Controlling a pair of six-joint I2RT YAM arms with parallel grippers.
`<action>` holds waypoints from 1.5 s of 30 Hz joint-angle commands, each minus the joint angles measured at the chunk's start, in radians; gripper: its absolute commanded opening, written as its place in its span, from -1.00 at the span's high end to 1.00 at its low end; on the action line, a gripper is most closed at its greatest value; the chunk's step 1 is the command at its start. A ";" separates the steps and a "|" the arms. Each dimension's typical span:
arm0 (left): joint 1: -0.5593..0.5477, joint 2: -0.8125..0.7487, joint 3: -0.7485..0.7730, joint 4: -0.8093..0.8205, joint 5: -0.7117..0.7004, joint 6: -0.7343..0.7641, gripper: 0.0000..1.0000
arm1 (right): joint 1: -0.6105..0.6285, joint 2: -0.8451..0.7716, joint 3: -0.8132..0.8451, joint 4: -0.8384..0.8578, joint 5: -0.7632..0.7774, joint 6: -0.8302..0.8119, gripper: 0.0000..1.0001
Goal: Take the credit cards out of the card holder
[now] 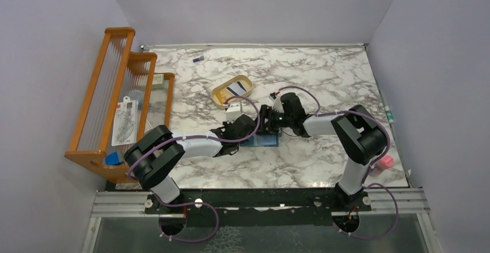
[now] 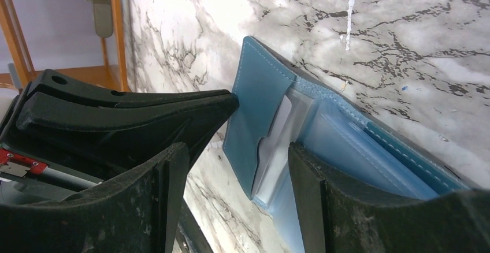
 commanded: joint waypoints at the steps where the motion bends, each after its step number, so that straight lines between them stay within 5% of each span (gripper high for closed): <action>1: -0.003 0.063 -0.044 0.051 0.063 -0.034 1.00 | 0.032 0.012 -0.026 -0.099 -0.006 -0.005 -0.40; 15: -0.003 0.059 -0.086 0.100 0.075 -0.054 1.00 | 0.041 0.077 0.090 -0.015 -0.152 0.079 -0.40; 29: -0.002 0.033 -0.106 0.139 0.102 -0.070 1.00 | 0.111 0.170 0.043 0.206 -0.123 0.284 -0.40; 45: 0.027 -0.018 -0.146 0.114 0.074 -0.061 1.00 | 0.049 0.050 0.029 0.123 -0.195 0.224 -0.41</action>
